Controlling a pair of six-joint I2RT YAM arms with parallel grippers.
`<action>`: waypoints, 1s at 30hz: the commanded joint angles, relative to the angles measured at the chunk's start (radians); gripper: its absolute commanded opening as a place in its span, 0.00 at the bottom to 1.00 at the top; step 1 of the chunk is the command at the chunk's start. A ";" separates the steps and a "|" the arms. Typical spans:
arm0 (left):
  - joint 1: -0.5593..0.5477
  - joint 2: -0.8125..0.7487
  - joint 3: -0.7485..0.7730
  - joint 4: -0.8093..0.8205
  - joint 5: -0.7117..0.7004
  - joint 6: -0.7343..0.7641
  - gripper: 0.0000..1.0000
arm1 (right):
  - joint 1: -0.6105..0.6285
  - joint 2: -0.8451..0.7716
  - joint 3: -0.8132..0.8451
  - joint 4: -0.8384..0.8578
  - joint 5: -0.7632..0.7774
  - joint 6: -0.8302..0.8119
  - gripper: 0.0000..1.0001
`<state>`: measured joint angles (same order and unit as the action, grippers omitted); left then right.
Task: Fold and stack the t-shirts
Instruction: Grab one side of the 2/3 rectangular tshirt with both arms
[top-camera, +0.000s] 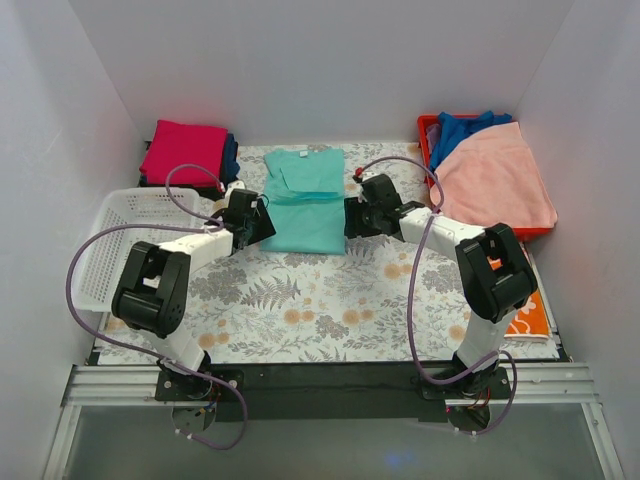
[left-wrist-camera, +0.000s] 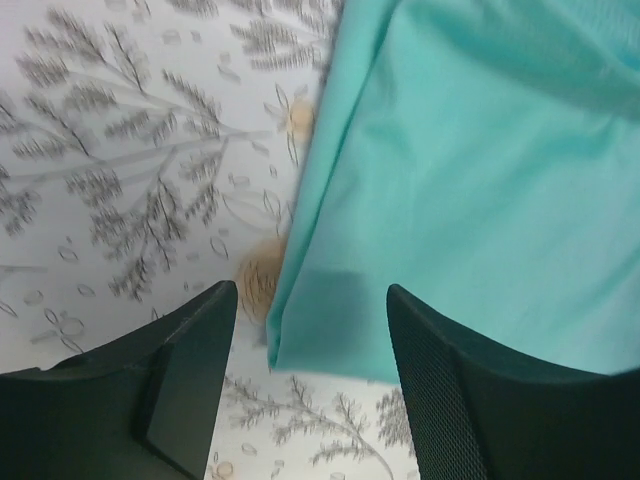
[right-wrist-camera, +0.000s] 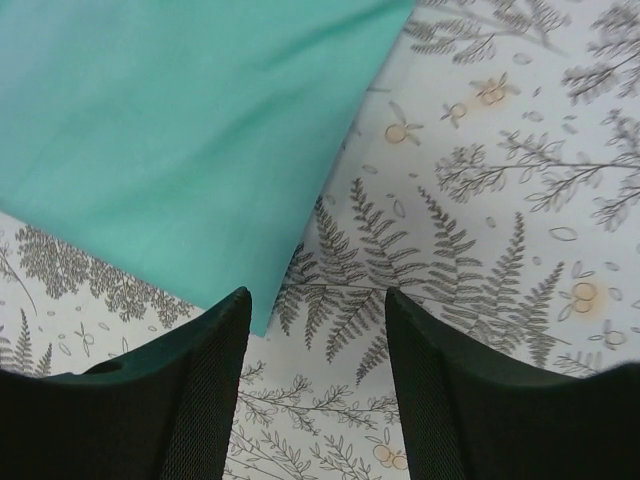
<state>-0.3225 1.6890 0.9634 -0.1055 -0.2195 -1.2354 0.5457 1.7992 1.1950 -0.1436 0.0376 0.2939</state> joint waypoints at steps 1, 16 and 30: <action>0.017 -0.104 -0.097 0.127 0.178 -0.007 0.60 | 0.010 -0.031 -0.078 0.128 -0.126 0.025 0.63; 0.030 -0.089 -0.204 0.145 0.167 -0.050 0.39 | 0.020 0.035 -0.161 0.239 -0.185 0.090 0.55; 0.030 -0.083 -0.281 0.132 0.135 -0.105 0.06 | 0.039 0.083 -0.236 0.280 -0.246 0.116 0.28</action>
<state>-0.2962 1.6329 0.7376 0.0799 -0.0528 -1.3144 0.5720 1.8530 0.9974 0.1596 -0.1761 0.4030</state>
